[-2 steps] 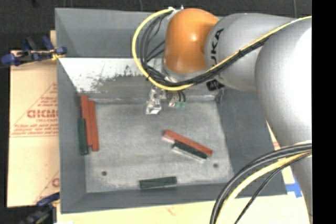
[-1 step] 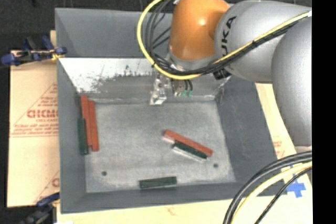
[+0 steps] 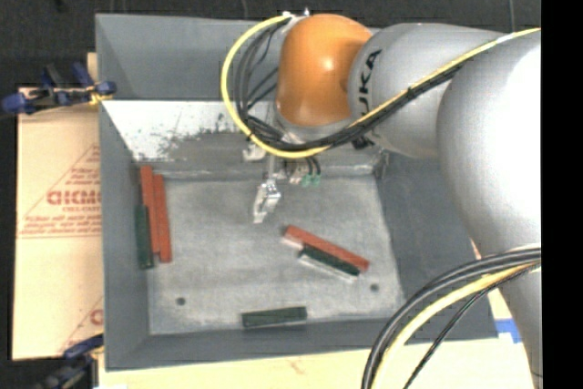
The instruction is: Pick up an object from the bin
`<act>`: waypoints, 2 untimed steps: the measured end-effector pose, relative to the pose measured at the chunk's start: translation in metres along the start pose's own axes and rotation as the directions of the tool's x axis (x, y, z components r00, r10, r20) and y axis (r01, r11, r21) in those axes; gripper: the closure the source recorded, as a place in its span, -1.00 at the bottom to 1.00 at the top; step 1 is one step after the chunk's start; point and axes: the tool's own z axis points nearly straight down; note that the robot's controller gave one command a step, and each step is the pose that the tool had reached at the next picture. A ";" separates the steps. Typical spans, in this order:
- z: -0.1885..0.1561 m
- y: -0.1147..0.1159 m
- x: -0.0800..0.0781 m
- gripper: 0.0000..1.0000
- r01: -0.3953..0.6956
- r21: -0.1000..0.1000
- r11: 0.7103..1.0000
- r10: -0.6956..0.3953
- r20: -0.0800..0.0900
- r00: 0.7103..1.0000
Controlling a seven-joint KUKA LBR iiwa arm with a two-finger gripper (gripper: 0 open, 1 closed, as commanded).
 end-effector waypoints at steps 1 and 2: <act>-0.001 0.000 -0.001 -1.00 -0.001 -0.001 1.000 0.001 0.002 1.000; 0.021 -0.026 0.012 -1.00 0.069 0.000 0.998 -0.069 0.005 0.998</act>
Offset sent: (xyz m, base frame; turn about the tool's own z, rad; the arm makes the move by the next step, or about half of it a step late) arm -0.0252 -0.0609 -0.0501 -0.1379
